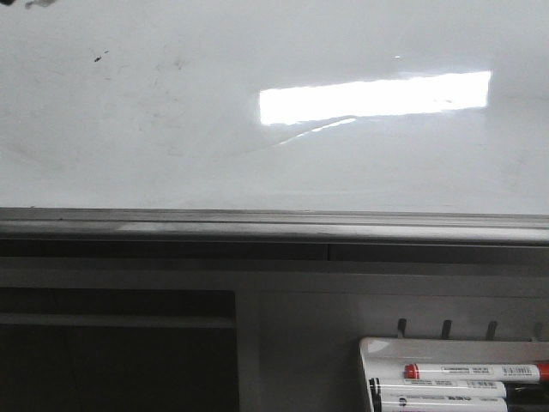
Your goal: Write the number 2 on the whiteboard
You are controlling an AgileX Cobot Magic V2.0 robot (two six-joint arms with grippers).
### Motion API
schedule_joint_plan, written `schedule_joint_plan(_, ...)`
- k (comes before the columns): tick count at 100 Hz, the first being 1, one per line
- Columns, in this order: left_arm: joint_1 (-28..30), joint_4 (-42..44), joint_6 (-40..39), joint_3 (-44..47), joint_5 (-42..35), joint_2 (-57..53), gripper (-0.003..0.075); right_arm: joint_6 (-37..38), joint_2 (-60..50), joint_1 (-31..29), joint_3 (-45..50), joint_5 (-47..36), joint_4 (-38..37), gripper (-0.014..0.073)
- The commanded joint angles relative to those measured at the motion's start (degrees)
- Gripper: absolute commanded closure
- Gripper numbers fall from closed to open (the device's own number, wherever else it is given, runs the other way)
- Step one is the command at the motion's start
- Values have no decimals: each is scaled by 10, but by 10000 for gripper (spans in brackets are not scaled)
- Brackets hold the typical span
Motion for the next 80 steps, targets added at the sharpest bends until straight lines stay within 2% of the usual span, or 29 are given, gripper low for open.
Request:
schedule_joint_plan(1,-4,-23,13,-19,-48,-7,701,9,-4,0,-24,-17,44,671)
schedule_joint_plan(6,-4,-22,12,-19,-49,-7,624,9,-4,0,-24,-22,44,671)
schedule_joint_plan(21,-3,-23,-16,-26,-61,-21,279,-14,-4,-1,-24,-64,42,671)
schedule_joint_plan(26,-3,-23,-18,-30,-71,-34,215,-16,-4,-3,-24,-85,39,671)
schedule_joint_plan(29,-3,-23,-18,-30,-81,-44,202,-16,-4,-4,-24,-104,32,672)
schedule_joint_plan(39,0,-13,-39,-30,-118,-92,238,-16,-4,-14,-24,-159,19,672)
schedule_joint_plan(53,25,58,-174,-19,-167,-175,348,-16,-4,-31,-24,-248,-17,672)
schedule_joint_plan(66,57,141,-318,7,-193,-242,531,-16,7,-46,-26,-306,-23,672)
schedule_joint_plan(77,81,157,-349,34,-193,-276,738,-16,33,-62,-40,-301,-28,672)
schedule_joint_plan(80,86,157,-349,41,-193,-281,739,-16,41,-64,-42,-297,-31,672)
